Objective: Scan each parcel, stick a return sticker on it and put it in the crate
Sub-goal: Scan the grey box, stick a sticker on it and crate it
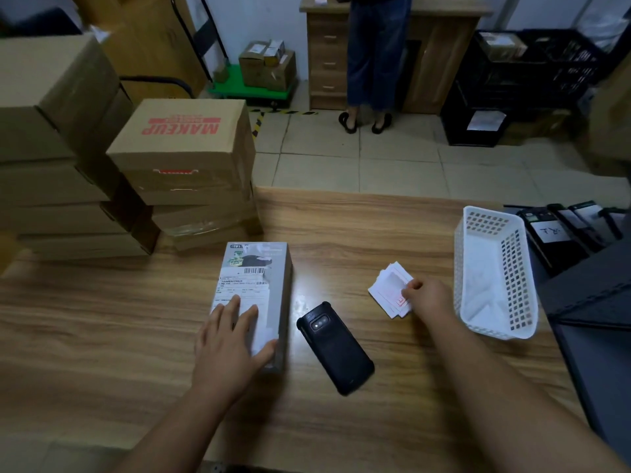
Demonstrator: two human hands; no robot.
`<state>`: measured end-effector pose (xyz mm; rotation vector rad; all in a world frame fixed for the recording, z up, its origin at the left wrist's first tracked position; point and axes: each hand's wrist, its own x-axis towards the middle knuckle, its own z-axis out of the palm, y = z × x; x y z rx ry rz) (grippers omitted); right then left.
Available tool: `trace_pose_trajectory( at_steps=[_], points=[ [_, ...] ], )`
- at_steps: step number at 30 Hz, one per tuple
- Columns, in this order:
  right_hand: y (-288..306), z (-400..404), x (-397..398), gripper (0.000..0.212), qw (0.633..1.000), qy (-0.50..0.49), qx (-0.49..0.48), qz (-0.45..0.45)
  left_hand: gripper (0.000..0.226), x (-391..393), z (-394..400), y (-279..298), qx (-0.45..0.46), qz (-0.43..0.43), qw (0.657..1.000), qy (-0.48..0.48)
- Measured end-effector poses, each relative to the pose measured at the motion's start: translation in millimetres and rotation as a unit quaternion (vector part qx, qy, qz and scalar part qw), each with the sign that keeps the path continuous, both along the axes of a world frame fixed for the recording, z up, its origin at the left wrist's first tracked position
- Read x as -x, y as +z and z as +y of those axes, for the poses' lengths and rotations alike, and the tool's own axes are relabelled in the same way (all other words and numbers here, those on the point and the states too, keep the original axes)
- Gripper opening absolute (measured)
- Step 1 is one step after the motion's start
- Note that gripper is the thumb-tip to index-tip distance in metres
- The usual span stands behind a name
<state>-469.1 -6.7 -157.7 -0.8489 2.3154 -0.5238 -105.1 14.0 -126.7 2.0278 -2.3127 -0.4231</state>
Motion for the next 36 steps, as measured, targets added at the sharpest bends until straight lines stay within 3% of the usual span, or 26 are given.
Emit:
trace_pose_trajectory(
  at_steps=[6, 10, 13, 15, 19, 23, 28, 36],
  points=[
    [35, -2, 3, 0.020, 0.998, 0.058, 0.018, 0.019, 0.097, 1, -3, 13, -0.036, 0.000, 0.999, -0.005],
    [69, -7, -12, 0.018, 0.991, 0.118, 0.050, 0.029, 0.074, -5, -9, 26, -0.066, 0.022, 0.997, -0.015],
    [90, -6, -37, 0.017, 0.987, 0.150, 0.061, 0.011, 0.084, -12, -10, 41, -0.057, 0.068, 0.996, -0.012],
    [102, -5, -60, 0.014, 0.977, 0.190, 0.080, -0.047, 0.083, -13, -11, 54, -0.046, 0.135, 0.990, -0.011],
    [129, -2, -127, 0.010, 0.941, 0.272, 0.099, -0.177, 0.028, -13, -13, 90, -0.081, 0.325, 0.942, 0.027],
    [154, -3, -184, 0.007, 0.905, 0.286, 0.141, -0.282, 0.004, -24, -16, 117, -0.124, 0.432, 0.890, 0.078],
    [163, 1, -216, 0.009, 0.864, 0.210, 0.185, -0.418, 0.009, -49, -23, 135, -0.077, 0.502, 0.844, 0.171],
    [166, 7, -228, 0.012, 0.844, 0.154, 0.192, -0.477, 0.020, -53, -27, 146, -0.116, 0.547, 0.807, 0.189]
  ],
)
